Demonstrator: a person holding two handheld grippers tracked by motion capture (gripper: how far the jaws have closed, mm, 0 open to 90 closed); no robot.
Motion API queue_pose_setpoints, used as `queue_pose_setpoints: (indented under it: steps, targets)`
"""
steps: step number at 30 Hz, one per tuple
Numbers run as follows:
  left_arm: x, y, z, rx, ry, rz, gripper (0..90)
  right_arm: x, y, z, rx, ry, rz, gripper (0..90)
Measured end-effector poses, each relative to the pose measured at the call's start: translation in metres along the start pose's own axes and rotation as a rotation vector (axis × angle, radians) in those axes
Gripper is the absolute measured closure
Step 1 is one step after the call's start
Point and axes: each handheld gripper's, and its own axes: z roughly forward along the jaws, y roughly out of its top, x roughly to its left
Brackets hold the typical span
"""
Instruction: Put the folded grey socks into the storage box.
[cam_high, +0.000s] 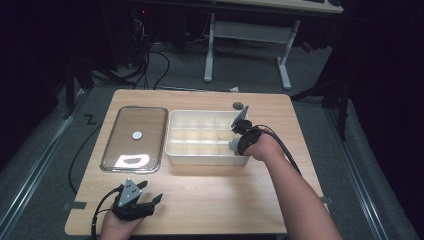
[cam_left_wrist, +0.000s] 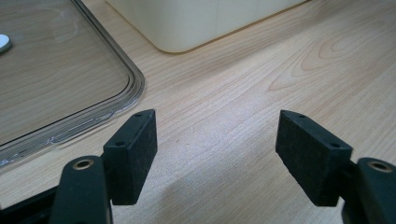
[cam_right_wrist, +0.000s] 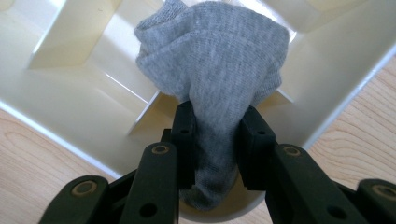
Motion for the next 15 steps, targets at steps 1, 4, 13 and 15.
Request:
queue_pose_setpoints:
  steps: [1,4,13,15]
  targets:
    - [0.000,0.000,0.000,-0.002,0.001,-0.001,29.9,0.000,0.000,0.001,0.003,-0.001,0.003,71.9]
    - [0.000,0.000,0.000,-0.001,-0.001,-0.001,29.9,0.001,0.000,0.003,0.008,0.000,0.004,71.9]
    - [0.000,-0.001,0.001,0.003,-0.005,0.000,29.9,0.006,0.002,0.018,0.031,-0.011,-0.002,71.9]
    - [0.000,-0.001,0.001,0.003,-0.005,-0.001,29.9,0.007,0.003,0.020,0.036,-0.019,-0.025,71.8]
